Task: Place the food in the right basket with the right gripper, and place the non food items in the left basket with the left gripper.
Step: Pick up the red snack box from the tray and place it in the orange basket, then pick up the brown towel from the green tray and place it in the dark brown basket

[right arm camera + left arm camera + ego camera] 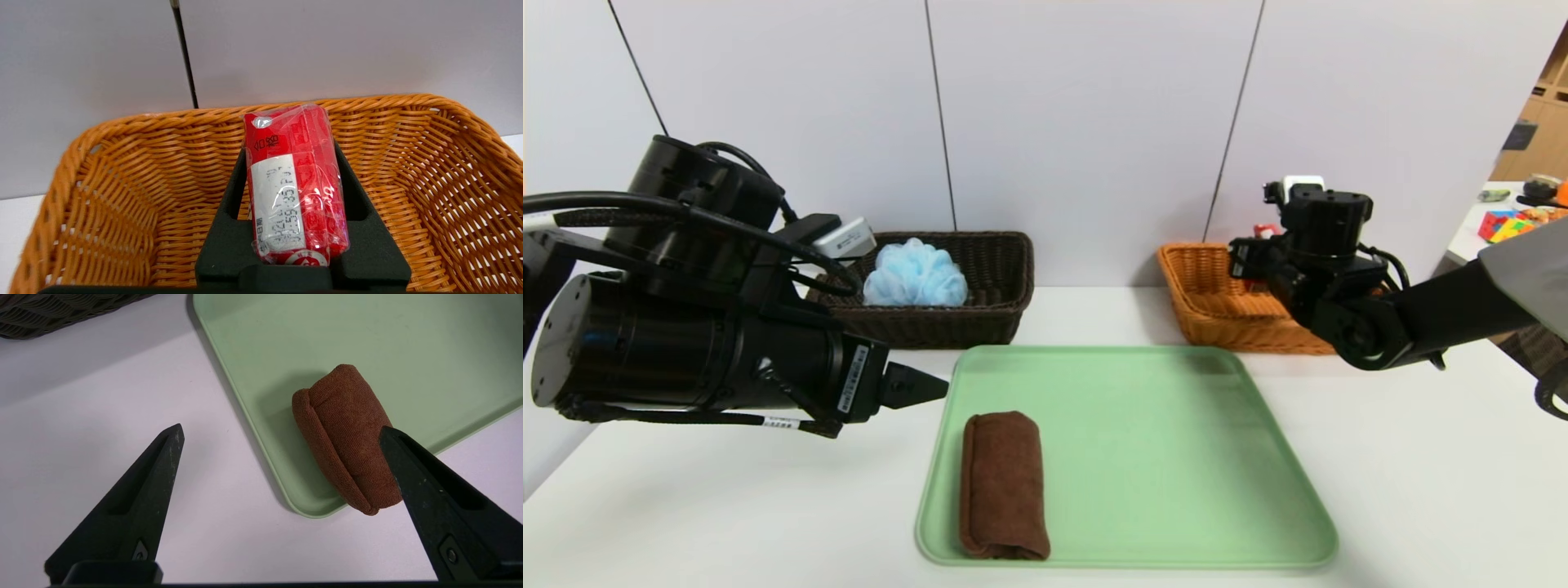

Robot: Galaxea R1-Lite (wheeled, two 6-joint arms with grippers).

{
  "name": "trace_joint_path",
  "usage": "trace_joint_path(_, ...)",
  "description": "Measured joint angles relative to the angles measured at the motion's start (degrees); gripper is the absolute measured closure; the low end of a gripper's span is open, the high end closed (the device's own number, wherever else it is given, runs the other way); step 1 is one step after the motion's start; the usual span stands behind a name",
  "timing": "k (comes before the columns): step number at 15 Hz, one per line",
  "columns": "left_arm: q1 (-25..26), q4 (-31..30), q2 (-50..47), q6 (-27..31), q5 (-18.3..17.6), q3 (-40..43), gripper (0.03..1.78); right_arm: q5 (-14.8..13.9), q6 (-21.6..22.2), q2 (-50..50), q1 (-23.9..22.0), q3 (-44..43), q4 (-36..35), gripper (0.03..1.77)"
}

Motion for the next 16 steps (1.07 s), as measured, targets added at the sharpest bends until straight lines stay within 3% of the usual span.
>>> trace_joint_path(9,0.00,0.00,0.02,0.09,0.00,0.01,0.12,0.95,-0.98,2.46,-1.34,-2.99,1.74,1.42)
trace_joint_path(16,-0.02,-0.99,0.11,0.32,-0.17,-0.02,0.12,0.96,-0.91,2.71,-1.32,-3.06,1.71,0.67)
